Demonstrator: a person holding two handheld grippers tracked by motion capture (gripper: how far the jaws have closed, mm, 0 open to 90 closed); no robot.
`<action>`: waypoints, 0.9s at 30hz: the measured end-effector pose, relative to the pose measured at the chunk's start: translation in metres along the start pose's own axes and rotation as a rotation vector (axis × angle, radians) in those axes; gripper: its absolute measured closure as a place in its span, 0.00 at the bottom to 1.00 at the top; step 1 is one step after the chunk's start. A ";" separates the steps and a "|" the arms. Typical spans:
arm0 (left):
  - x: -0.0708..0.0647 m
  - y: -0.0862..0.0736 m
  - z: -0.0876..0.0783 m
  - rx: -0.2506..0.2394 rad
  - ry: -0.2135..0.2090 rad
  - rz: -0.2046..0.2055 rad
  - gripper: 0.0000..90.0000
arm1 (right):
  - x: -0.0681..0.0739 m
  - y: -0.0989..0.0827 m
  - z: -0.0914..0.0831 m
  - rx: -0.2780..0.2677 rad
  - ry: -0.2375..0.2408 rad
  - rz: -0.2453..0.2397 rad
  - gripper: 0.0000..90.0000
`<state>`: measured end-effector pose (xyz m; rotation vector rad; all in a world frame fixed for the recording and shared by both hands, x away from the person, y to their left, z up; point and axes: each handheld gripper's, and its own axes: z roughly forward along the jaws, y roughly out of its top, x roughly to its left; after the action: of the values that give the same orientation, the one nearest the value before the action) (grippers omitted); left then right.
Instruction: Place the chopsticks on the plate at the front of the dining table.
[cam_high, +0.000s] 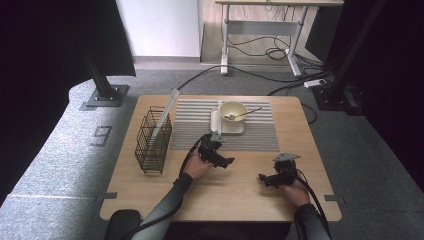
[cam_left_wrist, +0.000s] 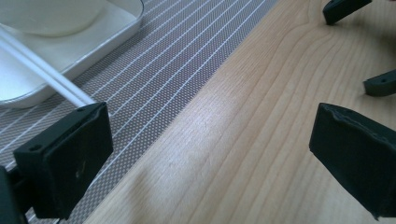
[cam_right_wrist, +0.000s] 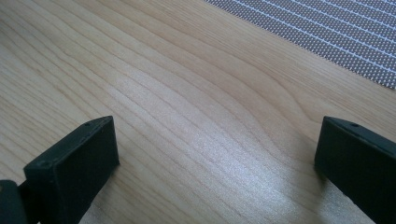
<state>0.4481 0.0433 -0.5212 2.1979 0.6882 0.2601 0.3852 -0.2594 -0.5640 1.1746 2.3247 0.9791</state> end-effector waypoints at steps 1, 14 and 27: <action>0.000 0.000 -0.004 -0.002 0.004 0.002 0.00 | 0.000 0.000 0.000 0.000 0.000 0.000 0.00; 0.000 -0.019 -0.049 -0.028 0.051 -0.027 0.00 | 0.000 0.000 0.000 0.000 0.000 -0.002 0.00; -0.003 -0.070 -0.061 -0.006 0.063 -0.084 0.00 | 0.000 0.000 0.000 0.000 0.000 -0.002 0.00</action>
<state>0.3939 0.1180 -0.5336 2.1574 0.8111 0.2891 0.3852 -0.2593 -0.5639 1.1728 2.3252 0.9779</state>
